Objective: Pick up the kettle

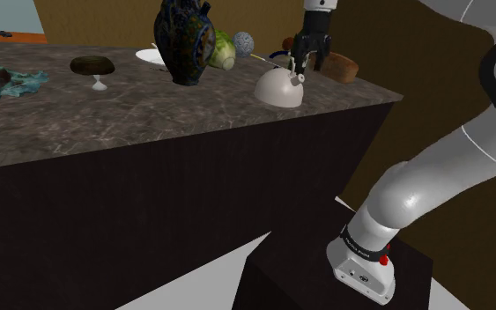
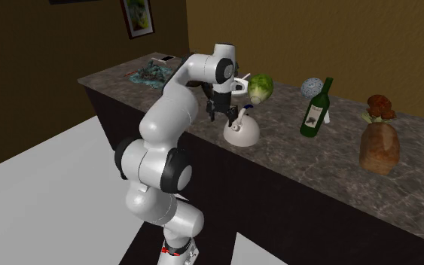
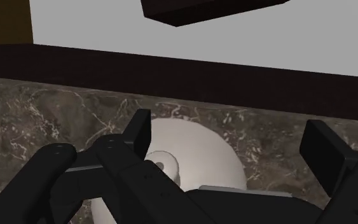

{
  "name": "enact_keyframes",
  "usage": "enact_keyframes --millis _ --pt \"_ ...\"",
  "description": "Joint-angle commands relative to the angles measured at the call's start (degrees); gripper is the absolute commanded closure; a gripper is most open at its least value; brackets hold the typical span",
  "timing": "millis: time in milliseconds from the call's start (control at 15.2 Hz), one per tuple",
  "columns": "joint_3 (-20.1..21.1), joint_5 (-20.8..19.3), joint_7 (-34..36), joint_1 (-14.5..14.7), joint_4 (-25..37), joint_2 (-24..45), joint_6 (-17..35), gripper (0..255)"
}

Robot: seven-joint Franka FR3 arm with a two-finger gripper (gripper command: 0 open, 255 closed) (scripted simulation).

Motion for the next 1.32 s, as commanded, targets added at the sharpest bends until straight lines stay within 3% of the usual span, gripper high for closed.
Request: enact_keyframes --millis 0,396,924,1056,1122,1254 --pt "-1.55 0.86 -0.98 -0.71 6.99 5.79 -2.76 0" --pt "-6.1 5.32 -4.33 -4.21 33.03 25.87 -13.78 0" --pt "-5.73 4.7 -3.92 -3.86 21.85 22.1 -6.33 0" --pt "-5.73 4.7 -3.92 -3.86 21.84 22.09 -6.32 0" --pt "-5.71 4.73 -3.88 -3.85 22.04 22.17 -6.44 255" --pt "-5.72 4.73 -3.89 -3.86 22.12 22.21 -6.47 255"
